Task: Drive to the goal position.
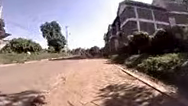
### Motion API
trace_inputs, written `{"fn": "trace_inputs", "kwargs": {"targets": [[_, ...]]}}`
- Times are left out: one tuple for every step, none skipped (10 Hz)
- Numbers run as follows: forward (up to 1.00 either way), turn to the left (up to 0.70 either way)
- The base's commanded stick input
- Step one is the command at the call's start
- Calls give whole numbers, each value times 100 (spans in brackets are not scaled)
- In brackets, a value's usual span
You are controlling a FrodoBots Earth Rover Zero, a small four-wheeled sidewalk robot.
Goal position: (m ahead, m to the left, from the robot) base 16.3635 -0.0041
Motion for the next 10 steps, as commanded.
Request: {"fn": "trace_inputs", "kwargs": {"targets": [[100, 0], [100, 0], [100, 0], [100, 0], [100, 0], [100, 1], [100, 37], [100, 40], [100, 40], [100, 38]]}}
